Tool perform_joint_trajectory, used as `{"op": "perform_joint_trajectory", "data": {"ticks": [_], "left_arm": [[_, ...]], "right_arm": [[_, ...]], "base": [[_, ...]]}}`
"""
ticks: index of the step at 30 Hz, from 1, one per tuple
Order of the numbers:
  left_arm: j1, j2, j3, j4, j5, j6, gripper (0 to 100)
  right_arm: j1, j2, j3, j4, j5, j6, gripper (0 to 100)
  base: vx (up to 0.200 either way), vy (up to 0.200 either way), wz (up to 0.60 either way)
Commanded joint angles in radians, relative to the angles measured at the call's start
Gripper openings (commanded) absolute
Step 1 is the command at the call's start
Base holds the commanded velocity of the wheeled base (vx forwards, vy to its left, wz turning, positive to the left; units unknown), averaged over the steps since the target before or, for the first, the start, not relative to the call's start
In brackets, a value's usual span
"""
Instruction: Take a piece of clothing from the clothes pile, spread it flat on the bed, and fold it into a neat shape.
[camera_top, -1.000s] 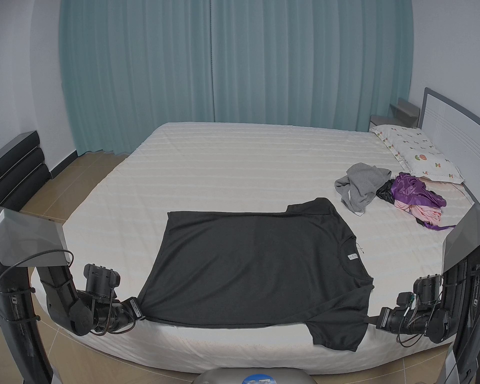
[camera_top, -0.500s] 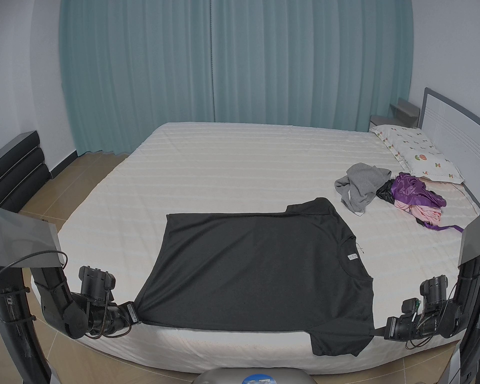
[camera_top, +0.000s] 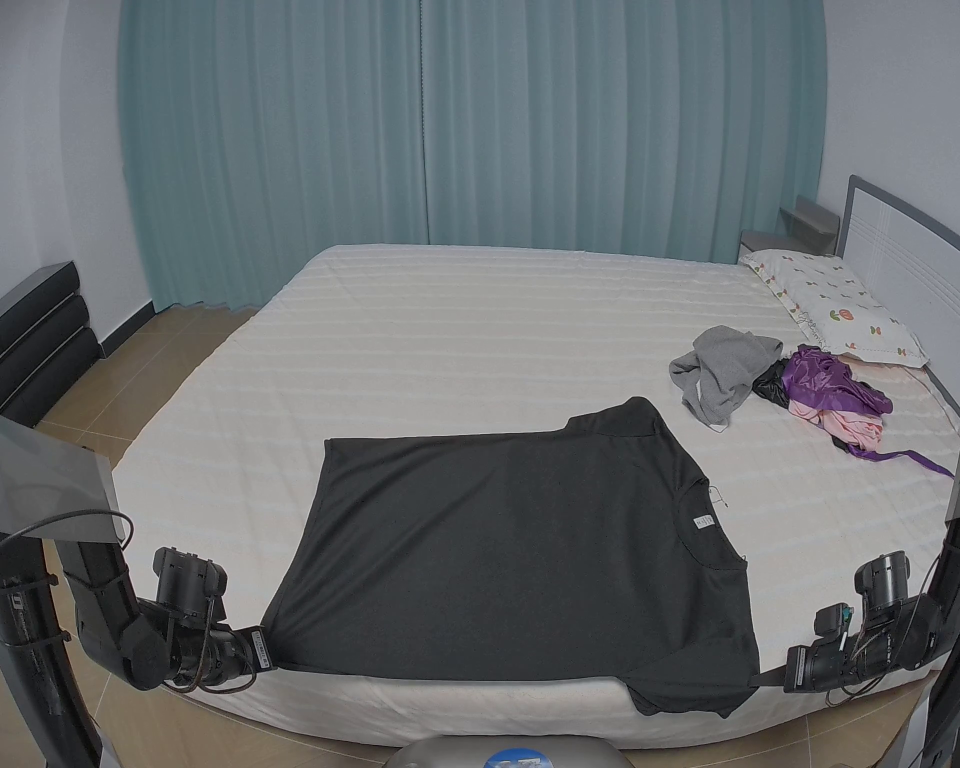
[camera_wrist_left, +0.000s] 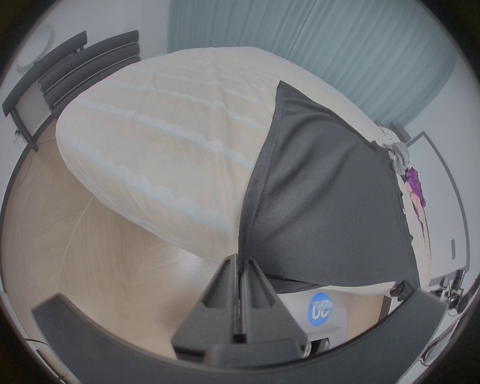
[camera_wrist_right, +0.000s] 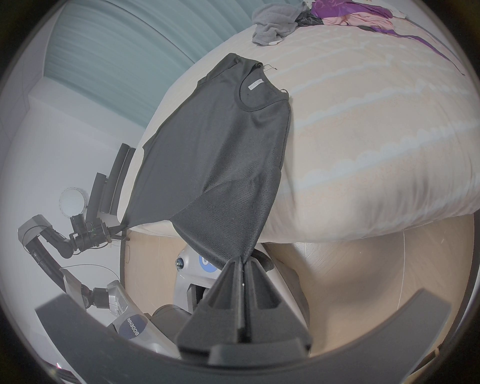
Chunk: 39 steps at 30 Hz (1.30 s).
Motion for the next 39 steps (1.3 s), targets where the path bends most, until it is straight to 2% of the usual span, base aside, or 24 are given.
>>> {"op": "perform_joint_trajectory", "data": {"ticks": [1, 3, 11, 29, 36, 39], "left_arm": [[0.000, 0.000, 0.016, -0.001, 0.000, 0.009, 0], [0.000, 0.000, 0.036, -0.001, 0.000, 0.037, 0], [0.000, -0.012, 0.077, -0.001, 0.000, 0.095, 0], [0.000, -0.048, 0.154, 0.003, 0.004, 0.193, 0], [-0.001, -0.052, 0.161, -0.001, 0.004, 0.205, 0], [0.002, -0.061, 0.134, -0.001, 0.006, 0.195, 0]], "right_arm": [[-0.001, -0.038, 0.018, 0.009, 0.000, -0.005, 0], [-0.002, -0.064, 0.018, 0.063, 0.000, -0.022, 0], [-0.018, -0.093, 0.018, 0.132, -0.004, -0.042, 0], [-0.051, -0.223, 0.018, 0.357, 0.000, -0.190, 0], [-0.058, -0.239, 0.015, 0.351, 0.006, -0.200, 0], [-0.059, -0.271, -0.005, 0.347, 0.031, -0.187, 0]], "base": [[0.000, 0.000, 0.00], [0.000, 0.000, 0.00], [0.000, 0.000, 0.00], [0.000, 0.000, 0.00], [0.000, 0.000, 0.00], [0.000, 0.000, 0.00]]}}
